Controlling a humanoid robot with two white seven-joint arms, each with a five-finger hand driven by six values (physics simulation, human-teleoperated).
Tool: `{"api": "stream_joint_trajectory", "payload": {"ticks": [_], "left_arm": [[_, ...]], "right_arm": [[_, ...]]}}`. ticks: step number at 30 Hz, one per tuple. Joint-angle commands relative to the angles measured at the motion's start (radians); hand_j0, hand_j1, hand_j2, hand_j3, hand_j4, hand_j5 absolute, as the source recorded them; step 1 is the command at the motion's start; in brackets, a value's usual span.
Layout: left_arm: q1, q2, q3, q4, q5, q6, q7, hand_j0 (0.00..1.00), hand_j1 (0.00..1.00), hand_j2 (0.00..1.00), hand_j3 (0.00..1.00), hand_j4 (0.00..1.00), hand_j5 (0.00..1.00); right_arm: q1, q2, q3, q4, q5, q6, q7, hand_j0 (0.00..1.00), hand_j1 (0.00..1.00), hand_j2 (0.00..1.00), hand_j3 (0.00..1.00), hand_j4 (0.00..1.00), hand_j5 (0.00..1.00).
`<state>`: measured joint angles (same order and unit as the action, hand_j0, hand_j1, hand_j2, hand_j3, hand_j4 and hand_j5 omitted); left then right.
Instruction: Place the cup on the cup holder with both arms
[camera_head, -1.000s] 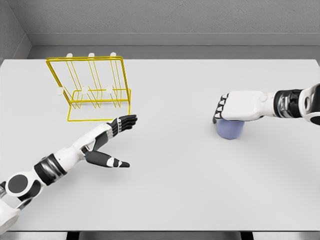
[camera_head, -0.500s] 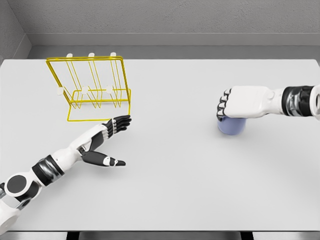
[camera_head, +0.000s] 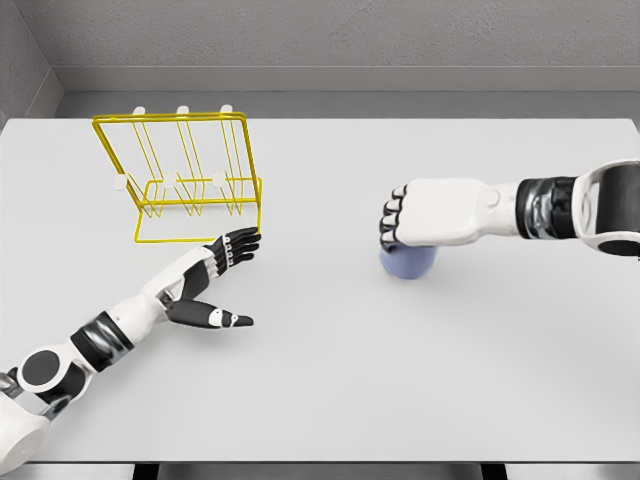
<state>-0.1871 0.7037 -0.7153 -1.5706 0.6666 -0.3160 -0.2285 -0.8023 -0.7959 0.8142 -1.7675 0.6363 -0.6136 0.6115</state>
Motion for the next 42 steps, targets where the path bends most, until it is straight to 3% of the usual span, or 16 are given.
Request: {"api": "stream_joint_trajectory", "payload": {"ticks": [1,10,23,24,25,26,32,34,37,39,40,42], "left_arm": [[0.000,-0.003,-0.001,0.004,0.004,0.000,0.000,1.00,1.00,1.00,1.00,1.00,1.00],[0.000,-0.010,0.000,0.015,0.004,0.000,0.000,1.00,1.00,1.00,1.00,1.00,1.00],[-0.002,-0.023,-0.001,0.024,0.002,0.000,0.000,1.00,1.00,1.00,1.00,1.00,1.00],[-0.002,-0.024,-0.001,0.024,0.002,0.000,0.000,1.00,1.00,1.00,1.00,1.00,1.00],[-0.002,-0.024,-0.001,0.024,0.002,0.000,0.000,1.00,1.00,1.00,1.00,1.00,1.00],[-0.002,-0.024,-0.001,0.024,0.002,0.000,0.000,1.00,1.00,1.00,1.00,1.00,1.00],[-0.002,-0.024,-0.001,0.029,0.002,0.000,0.000,1.00,1.00,1.00,1.00,1.00,1.00],[-0.002,-0.024,-0.001,0.029,0.002,0.000,0.000,1.00,1.00,1.00,1.00,1.00,1.00],[-0.002,-0.024,-0.001,0.032,0.004,0.000,0.000,1.00,1.00,1.00,1.00,1.00,1.00],[-0.003,-0.026,-0.001,0.037,0.002,0.000,0.000,1.00,1.00,1.00,1.00,1.00,1.00],[-0.003,-0.026,-0.003,0.037,0.002,0.000,-0.002,1.00,1.00,1.00,1.00,1.00,1.00],[-0.005,-0.046,-0.004,0.037,0.001,0.000,0.000,1.00,1.00,1.00,1.00,1.00,1.00]], "right_arm": [[0.000,0.035,0.002,-0.001,-0.007,0.003,-0.001,0.61,0.61,0.61,0.61,0.61,0.61],[-0.002,0.139,0.053,-0.001,-0.009,0.003,-0.001,0.61,0.61,0.61,0.61,0.61,0.61],[-0.005,0.205,0.082,0.000,-0.001,0.003,-0.001,0.61,0.61,0.61,0.61,0.61,0.61],[-0.005,0.204,0.083,0.000,0.002,0.003,-0.001,0.68,0.68,0.68,0.68,0.68,0.68],[-0.005,0.204,0.082,0.000,0.006,0.003,-0.001,0.90,0.90,0.90,0.90,0.90,0.90],[-0.005,0.202,0.082,0.000,0.011,0.003,-0.001,1.00,1.00,1.00,1.00,1.00,1.00],[-0.005,0.192,0.065,0.000,0.009,0.003,-0.001,1.00,1.00,1.00,1.00,1.00,1.00],[-0.005,0.187,-0.021,0.000,-0.003,0.003,-0.001,1.00,1.00,1.00,1.00,1.00,1.00],[-0.003,0.178,-0.118,0.000,-0.132,0.003,-0.001,1.00,1.00,1.00,1.00,1.00,1.00],[0.011,0.130,-0.202,0.000,-0.202,0.003,-0.001,1.00,1.00,1.00,1.00,1.00,1.00],[0.049,0.081,-0.294,0.002,-0.262,0.003,-0.001,1.00,1.00,1.00,1.00,1.00,1.00],[0.207,0.011,-0.552,0.002,-0.365,0.003,-0.001,1.00,1.00,1.00,1.00,1.00,1.00]]}}
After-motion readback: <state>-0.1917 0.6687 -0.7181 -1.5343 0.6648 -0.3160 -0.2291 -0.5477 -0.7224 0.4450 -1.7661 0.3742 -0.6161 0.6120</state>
